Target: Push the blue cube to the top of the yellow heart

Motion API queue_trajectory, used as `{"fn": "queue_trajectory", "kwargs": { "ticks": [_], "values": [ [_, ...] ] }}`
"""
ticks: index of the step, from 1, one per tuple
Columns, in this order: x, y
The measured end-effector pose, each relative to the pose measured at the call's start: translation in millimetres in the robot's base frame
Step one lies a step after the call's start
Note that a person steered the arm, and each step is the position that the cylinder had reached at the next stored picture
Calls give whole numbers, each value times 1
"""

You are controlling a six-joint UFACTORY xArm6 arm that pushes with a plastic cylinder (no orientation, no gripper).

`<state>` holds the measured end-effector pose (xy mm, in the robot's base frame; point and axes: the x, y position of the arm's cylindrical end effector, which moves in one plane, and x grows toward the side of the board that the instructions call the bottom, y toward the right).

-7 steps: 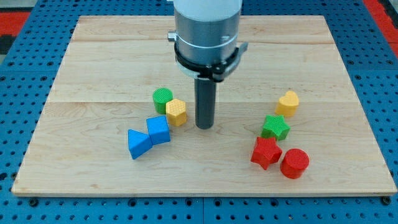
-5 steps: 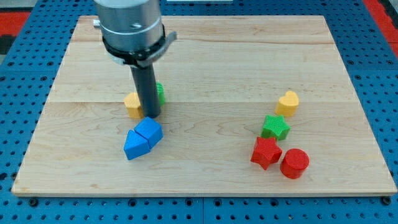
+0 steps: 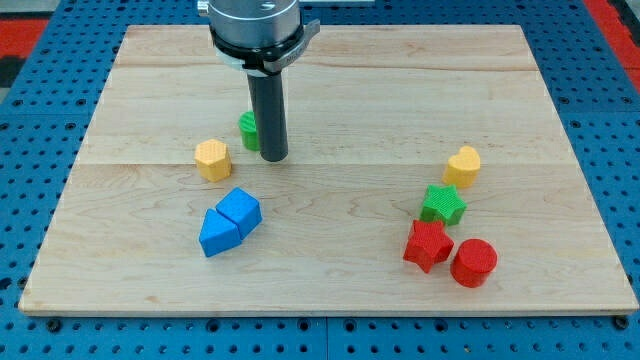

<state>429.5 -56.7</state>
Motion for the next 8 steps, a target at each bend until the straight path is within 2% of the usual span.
{"fn": "queue_trajectory", "kwargs": {
  "ticks": [3,5,6,7,8],
  "values": [
    [2,13],
    [76,18],
    [94,4],
    [96,-32],
    [108,-21]
  ]
}}
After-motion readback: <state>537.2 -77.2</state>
